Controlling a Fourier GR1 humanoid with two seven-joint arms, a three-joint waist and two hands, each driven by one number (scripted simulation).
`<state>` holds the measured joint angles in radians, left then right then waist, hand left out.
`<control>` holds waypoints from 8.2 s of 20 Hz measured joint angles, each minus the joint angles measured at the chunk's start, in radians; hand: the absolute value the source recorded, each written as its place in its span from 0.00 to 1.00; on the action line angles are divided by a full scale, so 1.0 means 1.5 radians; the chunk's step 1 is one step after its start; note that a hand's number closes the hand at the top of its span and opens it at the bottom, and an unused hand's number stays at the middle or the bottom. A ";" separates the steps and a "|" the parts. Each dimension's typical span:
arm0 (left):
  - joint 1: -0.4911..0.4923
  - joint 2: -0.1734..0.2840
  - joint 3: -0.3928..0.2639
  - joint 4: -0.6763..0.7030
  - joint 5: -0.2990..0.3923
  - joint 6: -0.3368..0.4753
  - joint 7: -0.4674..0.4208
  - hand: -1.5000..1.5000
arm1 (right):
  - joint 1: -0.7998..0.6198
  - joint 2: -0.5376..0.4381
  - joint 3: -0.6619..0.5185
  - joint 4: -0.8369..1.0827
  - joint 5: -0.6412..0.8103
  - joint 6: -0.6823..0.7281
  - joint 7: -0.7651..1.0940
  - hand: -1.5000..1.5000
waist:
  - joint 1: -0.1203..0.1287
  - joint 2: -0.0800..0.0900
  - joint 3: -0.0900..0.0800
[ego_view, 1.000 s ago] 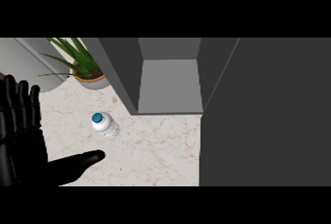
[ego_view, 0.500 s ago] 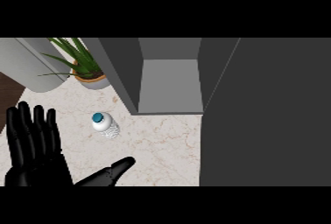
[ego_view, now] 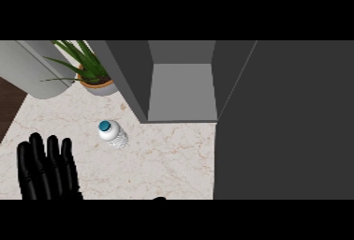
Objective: Pick up the bottled water, place it into the cabinet and close the cabinet
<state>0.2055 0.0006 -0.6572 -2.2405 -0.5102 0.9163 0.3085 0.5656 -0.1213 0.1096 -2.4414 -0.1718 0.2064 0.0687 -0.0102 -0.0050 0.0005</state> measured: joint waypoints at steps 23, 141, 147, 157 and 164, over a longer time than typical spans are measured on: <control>-0.011 0.016 0.160 0.125 0.242 -0.001 -0.118 0.00 | 0.185 -0.001 0.001 -0.030 0.009 0.089 -0.138 0.00 | -0.006 0.001 -0.002; -0.633 0.000 0.083 0.668 0.625 -0.067 -0.347 1.00 | 0.288 0.024 -0.166 0.008 -0.013 0.247 -0.294 0.00 | -0.012 0.005 -0.001; -0.668 0.001 0.100 0.762 0.632 -0.081 -0.375 1.00 | 0.285 0.014 -0.201 0.016 -0.025 0.265 -0.302 0.00 | -0.013 0.006 -0.001; -0.719 0.000 0.177 0.930 0.694 -0.127 -0.465 1.00 | 0.262 0.010 -0.214 0.025 -0.048 0.273 -0.288 0.00 | -0.019 0.010 -0.001; -0.780 0.002 0.216 1.067 0.694 -0.156 -0.524 1.00 | 0.252 0.005 -0.220 0.030 -0.061 0.280 -0.282 0.00 | -0.022 0.011 -0.001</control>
<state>-0.9649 0.0035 -0.3326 -0.6397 0.5313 0.6821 -0.4781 0.9440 -0.1143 -0.2198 -2.3965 -0.2637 0.6271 -0.3536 -0.0434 0.0120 -0.0008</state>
